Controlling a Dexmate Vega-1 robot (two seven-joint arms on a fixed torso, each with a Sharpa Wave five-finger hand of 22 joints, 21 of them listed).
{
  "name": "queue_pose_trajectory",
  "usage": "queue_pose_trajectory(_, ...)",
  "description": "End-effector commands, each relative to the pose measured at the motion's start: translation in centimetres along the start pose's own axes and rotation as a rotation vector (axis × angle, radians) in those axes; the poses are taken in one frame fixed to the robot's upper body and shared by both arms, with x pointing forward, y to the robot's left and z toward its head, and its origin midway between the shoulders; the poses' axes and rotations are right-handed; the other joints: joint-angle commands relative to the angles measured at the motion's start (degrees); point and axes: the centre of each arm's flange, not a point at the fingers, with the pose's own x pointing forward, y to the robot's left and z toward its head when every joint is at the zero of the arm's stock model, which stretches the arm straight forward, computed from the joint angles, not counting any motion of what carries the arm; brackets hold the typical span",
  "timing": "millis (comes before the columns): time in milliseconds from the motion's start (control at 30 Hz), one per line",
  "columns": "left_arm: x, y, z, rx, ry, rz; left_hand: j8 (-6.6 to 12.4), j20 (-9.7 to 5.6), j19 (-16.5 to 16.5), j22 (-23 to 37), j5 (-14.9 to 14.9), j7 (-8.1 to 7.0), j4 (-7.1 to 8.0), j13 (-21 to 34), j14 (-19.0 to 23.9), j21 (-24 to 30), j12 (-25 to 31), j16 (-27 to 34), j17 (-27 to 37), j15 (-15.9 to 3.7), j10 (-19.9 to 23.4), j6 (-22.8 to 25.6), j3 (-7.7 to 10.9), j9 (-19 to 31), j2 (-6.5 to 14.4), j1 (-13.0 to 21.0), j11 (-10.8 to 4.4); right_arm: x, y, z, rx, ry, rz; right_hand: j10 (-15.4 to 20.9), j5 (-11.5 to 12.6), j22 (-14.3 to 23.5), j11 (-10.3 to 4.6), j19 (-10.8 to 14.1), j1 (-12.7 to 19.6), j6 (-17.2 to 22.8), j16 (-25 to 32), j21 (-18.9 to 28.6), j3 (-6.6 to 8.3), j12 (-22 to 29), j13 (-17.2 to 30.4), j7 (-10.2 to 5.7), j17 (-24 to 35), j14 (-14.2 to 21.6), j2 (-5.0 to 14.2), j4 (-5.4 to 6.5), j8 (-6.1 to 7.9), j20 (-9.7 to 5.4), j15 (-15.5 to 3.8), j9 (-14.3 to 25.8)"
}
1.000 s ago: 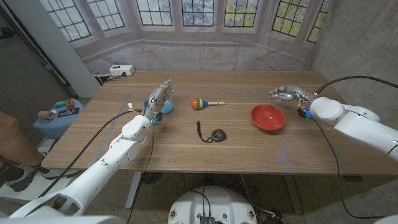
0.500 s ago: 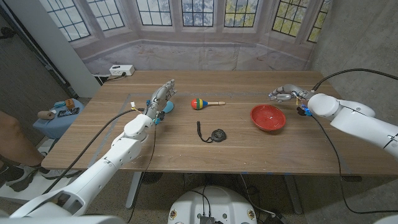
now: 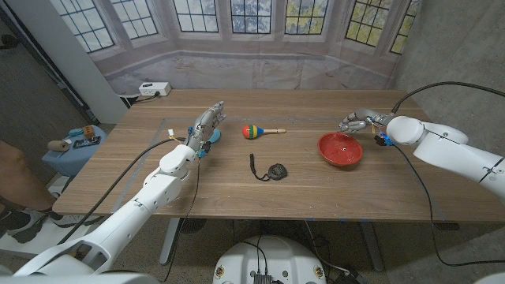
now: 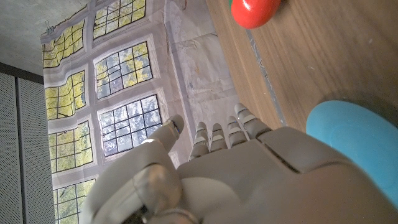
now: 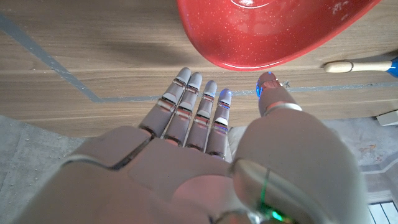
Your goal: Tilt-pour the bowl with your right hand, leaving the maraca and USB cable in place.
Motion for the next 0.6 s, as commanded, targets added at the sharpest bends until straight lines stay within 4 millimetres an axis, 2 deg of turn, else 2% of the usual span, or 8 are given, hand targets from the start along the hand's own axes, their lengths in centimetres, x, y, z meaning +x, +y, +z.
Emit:
queue_pose_trajectory(33,-0.6,-0.3,-0.4,-0.007,0.002,0.008,0.43,0.05,0.7,0.2,0.4,0.0,0.04,0.3,0.5,-0.1,0.3,0.2,0.2,0.19,0.4,0.6,0.12,0.2,-9.4,-8.7,0.07,0.5,0.5,0.6,-0.038,0.016,0.036,1.8,0.4,0.1,-0.23,0.9,1.1,0.9,0.5,0.3,0.79,0.8,0.3,-0.05,0.3,1.3,-0.11,-0.03,0.32,-0.66,-6.63,0.1)
queue_pose_trajectory(400,-1.3,-0.1,-0.8,-0.013,0.007,0.023,0.43,0.12,0.7,0.2,0.4,0.02,0.04,0.3,0.6,-0.1,0.3,0.2,0.2,0.19,0.4,0.9,0.17,0.2,-9.5,-8.6,0.08,1.4,1.4,1.3,-0.089,0.024,0.065,3.2,0.5,0.2,-0.47,1.5,1.7,2.2,1.2,0.2,1.26,1.4,0.7,-0.21,0.7,3.4,-0.08,0.1,0.36,-0.91,-7.38,0.2)
queue_pose_trajectory(600,-1.4,0.1,-0.8,-0.013,0.007,0.026,0.42,0.13,0.7,0.2,0.4,-0.01,0.05,0.3,0.6,-0.1,0.3,0.1,0.2,0.17,0.4,1.0,0.17,0.2,-9.5,-8.6,0.07,1.6,1.6,1.5,-0.104,0.025,0.071,4.6,0.4,0.2,-0.91,2.0,2.3,3.5,2.0,0.3,1.23,2.1,1.0,-0.81,1.3,4.5,-0.02,0.11,0.55,-1.11,-8.14,0.2)
